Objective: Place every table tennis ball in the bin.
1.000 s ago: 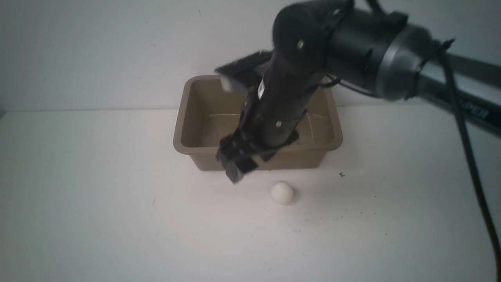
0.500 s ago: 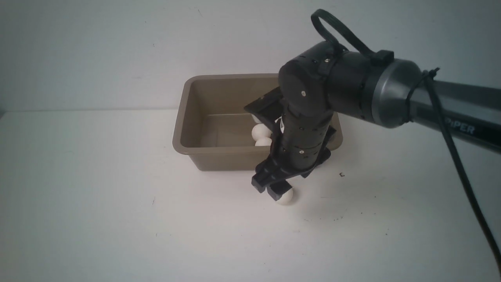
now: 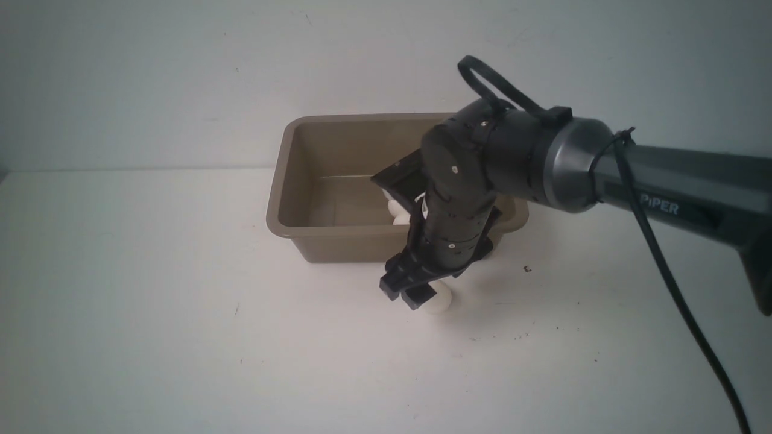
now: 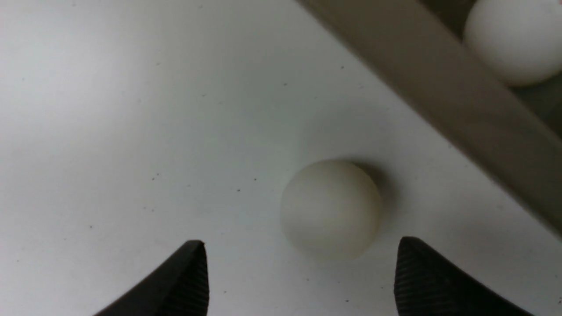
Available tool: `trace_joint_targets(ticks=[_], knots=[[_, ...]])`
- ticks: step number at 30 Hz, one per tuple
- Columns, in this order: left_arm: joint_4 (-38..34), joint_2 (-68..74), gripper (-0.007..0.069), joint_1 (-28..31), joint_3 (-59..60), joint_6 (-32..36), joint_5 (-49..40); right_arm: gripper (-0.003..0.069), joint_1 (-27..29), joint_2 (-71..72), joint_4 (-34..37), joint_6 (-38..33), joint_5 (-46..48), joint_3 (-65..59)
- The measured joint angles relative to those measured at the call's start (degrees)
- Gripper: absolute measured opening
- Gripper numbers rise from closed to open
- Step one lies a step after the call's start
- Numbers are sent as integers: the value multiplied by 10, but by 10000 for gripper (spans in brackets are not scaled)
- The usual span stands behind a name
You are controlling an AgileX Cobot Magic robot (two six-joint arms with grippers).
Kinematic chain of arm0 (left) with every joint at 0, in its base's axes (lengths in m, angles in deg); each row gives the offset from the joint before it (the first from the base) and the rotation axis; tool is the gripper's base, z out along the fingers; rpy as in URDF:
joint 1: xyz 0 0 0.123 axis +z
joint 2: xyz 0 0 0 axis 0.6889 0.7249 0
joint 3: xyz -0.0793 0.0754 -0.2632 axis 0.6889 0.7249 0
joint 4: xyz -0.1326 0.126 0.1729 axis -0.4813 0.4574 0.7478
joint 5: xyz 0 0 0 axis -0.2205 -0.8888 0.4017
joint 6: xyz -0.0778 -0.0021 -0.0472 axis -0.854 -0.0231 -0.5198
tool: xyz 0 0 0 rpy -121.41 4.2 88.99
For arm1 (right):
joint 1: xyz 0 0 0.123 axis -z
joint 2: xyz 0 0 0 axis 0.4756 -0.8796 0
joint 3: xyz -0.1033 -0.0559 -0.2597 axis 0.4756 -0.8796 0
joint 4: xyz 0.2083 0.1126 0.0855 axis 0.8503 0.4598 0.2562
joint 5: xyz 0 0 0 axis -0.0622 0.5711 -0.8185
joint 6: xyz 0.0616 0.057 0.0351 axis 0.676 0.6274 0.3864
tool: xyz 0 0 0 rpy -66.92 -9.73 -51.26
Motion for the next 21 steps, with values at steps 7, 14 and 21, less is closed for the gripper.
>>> trace_joint_targets(ticks=[7,14,21], knots=[[-12,0,363,0,0,0,0,514,13,-7,6,-6,-15,0],[-15,0,363,0,0,0,0,514,13,-26,34,-16,-23,0],[-15,0,363,0,0,0,0,479,13,-51,40,-16,-27,1]])
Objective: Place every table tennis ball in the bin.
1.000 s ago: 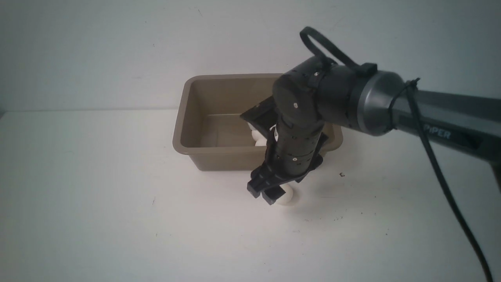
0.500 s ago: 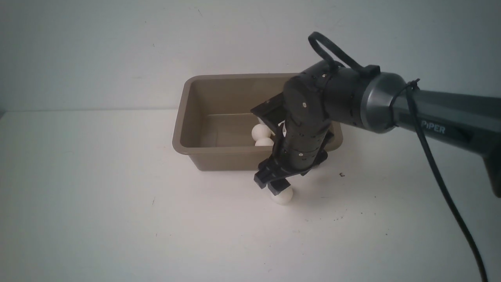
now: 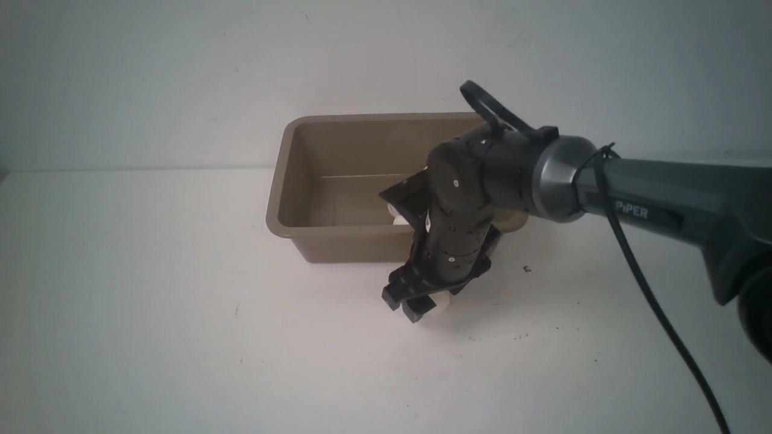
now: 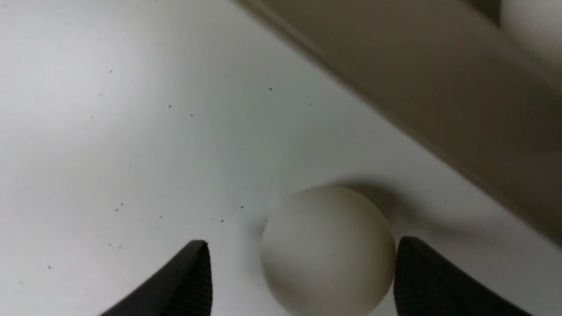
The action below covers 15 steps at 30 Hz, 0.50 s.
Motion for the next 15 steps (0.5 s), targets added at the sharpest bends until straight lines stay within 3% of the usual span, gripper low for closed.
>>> trace_joint_targets(ticks=[5,9,15], knots=[[0,0,363,0,0,0,0,358,0,-14,-2,5,-1,2],[0,0,363,0,0,0,0,360,0,-14,-5,6,3,7],[0,0,363,0,0,0,0,360,-14,-14,8,-15,88,59]])
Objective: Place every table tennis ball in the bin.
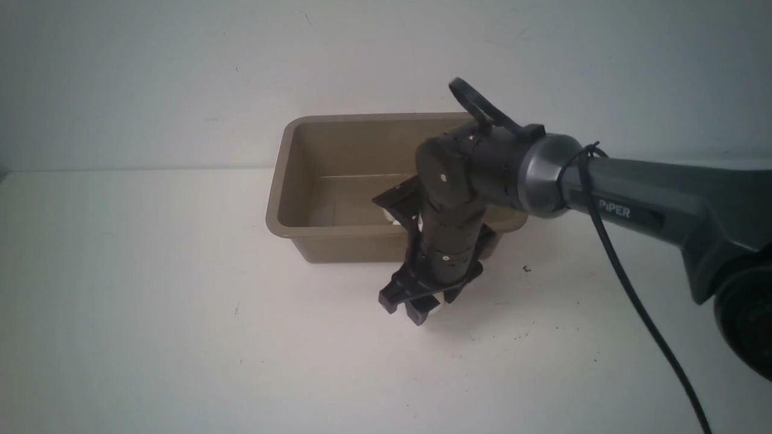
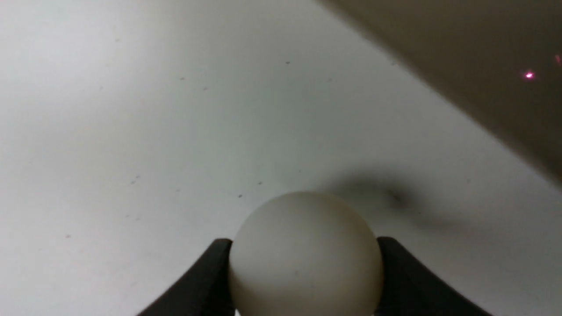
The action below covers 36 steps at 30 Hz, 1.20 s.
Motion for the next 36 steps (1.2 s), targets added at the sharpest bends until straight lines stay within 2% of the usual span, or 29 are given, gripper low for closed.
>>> trace_joint_targets(ticks=[7,12,16,20,24,27,31,36], knots=[[0,0,363,0,0,0,0,360,-57,1,16,-25,42,150],[0,0,363,0,0,0,0,360,-68,4,-40,-28,44,273],[0,0,363,0,0,0,0,360,-51,13,-88,-30,48,329],[0,0,363,0,0,0,0,360,-25,8,-85,-21,34,334],[0,0,363,0,0,0,0,360,9,-11,-79,29,-3,334],[0,0,363,0,0,0,1,360,44,-35,-54,47,-8,334],[0,0,363,0,0,0,2,360,76,-66,-3,39,12,334],[0,0,363,0,0,0,3,360,89,-91,44,28,41,334]])
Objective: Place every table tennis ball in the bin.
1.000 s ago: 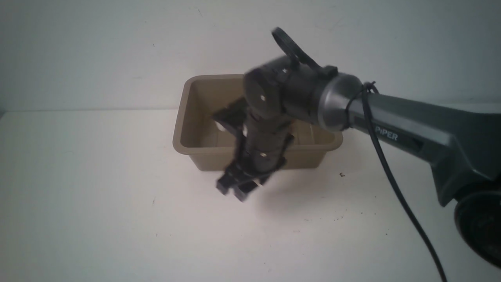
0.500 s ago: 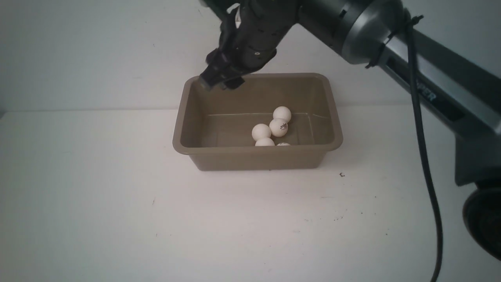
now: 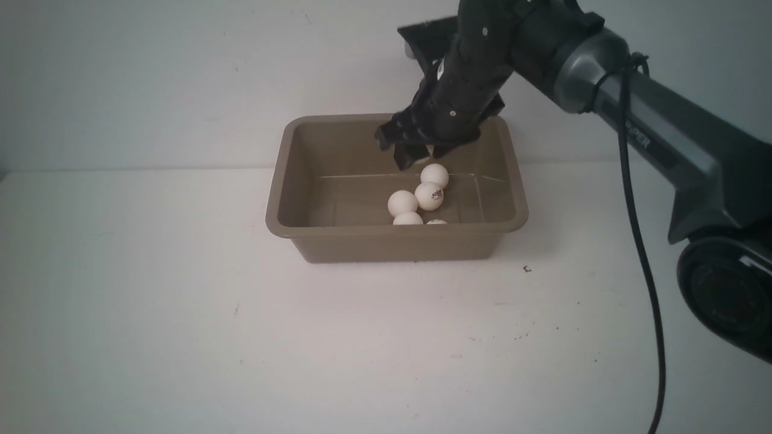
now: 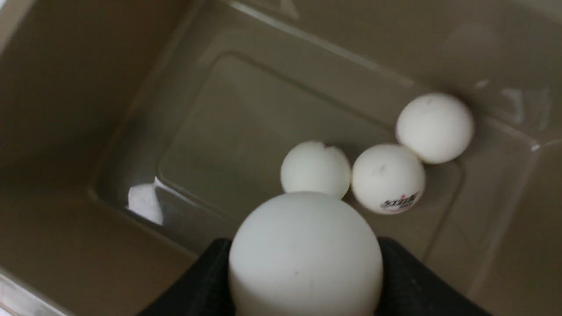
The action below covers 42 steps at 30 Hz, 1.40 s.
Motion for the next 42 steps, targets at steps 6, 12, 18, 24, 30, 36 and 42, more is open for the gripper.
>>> trace_joint_targets(ticks=[6,12,18,24,30,36,42], knots=[[0,0,363,0,0,0,0,468,0,-4,9,-2,5,3],[0,0,363,0,0,0,0,470,0,2,-24,-22,11,25],[0,0,363,0,0,0,-1,193,0,58,-65,-36,14,31],[1,-4,300,0,0,0,-1,-6,0,165,-82,-52,17,36],[40,-66,140,0,0,-1,-1,-13,0,279,-98,-60,22,20],[93,-125,25,0,2,-40,-3,-15,0,410,-119,-71,22,-110],[96,-140,-4,0,70,-49,-3,-15,0,570,-122,-74,-52,-375]])
